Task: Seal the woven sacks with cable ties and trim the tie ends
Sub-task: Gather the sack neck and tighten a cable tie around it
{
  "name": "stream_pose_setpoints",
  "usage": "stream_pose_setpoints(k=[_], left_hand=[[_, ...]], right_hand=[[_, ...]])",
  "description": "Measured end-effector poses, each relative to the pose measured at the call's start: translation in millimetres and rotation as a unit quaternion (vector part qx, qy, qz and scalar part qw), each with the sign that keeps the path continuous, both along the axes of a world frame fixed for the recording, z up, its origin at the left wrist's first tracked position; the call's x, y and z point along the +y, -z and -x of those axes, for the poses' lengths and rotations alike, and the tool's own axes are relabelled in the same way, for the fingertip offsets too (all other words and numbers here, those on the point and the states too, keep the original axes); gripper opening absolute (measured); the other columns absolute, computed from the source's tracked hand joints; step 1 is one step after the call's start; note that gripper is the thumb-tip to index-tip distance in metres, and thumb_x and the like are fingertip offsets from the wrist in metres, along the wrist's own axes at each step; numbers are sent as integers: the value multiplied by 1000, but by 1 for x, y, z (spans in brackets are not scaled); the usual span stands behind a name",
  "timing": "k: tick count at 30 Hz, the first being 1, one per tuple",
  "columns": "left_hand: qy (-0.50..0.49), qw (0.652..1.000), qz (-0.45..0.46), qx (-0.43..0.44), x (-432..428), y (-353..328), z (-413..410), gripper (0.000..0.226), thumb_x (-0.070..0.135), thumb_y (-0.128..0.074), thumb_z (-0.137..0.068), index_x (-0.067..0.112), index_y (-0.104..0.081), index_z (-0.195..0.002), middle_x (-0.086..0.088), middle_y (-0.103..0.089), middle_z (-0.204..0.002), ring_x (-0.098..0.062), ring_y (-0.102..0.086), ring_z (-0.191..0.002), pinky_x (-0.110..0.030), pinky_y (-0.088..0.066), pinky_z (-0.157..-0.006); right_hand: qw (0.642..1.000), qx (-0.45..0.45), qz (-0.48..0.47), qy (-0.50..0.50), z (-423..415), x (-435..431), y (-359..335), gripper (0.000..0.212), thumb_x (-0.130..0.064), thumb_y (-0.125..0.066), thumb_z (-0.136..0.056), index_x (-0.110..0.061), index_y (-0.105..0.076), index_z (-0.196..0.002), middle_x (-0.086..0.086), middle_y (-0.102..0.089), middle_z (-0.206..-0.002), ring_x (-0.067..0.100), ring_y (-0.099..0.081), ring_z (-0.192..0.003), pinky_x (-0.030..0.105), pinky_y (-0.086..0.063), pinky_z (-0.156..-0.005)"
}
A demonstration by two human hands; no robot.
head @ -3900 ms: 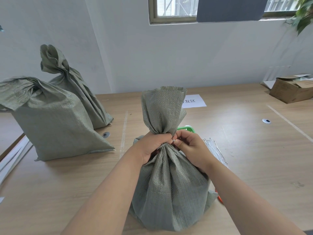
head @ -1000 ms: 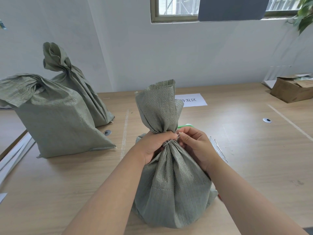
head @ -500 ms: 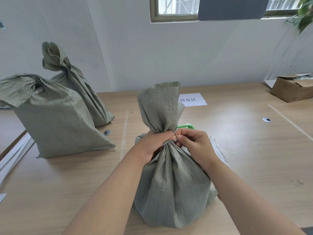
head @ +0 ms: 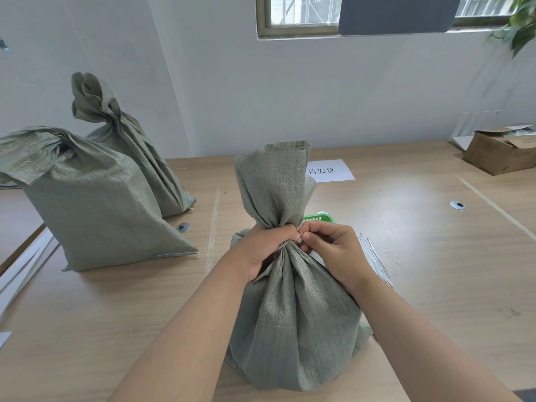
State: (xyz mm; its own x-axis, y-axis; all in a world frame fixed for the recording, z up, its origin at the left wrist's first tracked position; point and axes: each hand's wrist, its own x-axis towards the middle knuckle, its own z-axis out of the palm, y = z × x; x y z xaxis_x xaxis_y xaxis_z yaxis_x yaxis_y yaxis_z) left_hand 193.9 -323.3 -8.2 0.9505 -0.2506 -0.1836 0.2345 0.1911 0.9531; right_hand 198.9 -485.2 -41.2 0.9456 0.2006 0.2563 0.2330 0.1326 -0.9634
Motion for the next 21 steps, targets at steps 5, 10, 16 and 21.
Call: stream_pose_setpoints(k=[5, 10, 16, 21], left_hand=[[1, 1000, 2, 3, 0, 0, 0, 10, 5, -63, -69, 13, -69, -71, -8, -66, -71, -19, -65, -67, -28, -54, -64], [-1, 1000, 1, 6, 1, 0, 1, 9, 3, -63, -72, 11, -68, -74, -8, -65, -71, -19, -65, -66, -28, -54, -64], [-4, 1000, -7, -4, 0, 1, 0, 9, 5, -62, -70, 11, -66, -76, -5, -65, -69, -17, -65, -64, -27, -54, -62], [0, 1000, -15, -5, 1, 2, -1, 10, 7, -63, -68, 10, -66, -78, -5, -66, -69, -16, -66, -65, -26, -55, -63]], right_hand=[[1000, -5, 11, 3, 0, 0, 0, 23, 11, -61, -91, -7, -74, -85, -3, -66, -70, 11, -60, -63, 21, -51, -68], [1000, -13, 14, 0, 2, 0, -1, 29, 12, -61, -90, -12, -75, -82, -4, -67, -71, 11, -60, -64, 21, -51, -68], [1000, -15, 16, 2, 4, 1, -2, 28, 14, -61, -90, -9, -74, -82, -5, -68, -71, 9, -60, -62, 19, -51, -67], [999, -21, 25, 8, 5, 0, -3, 28, 14, -62, -89, -10, -74, -83, -5, -69, -71, 8, -61, -62, 18, -51, -67]])
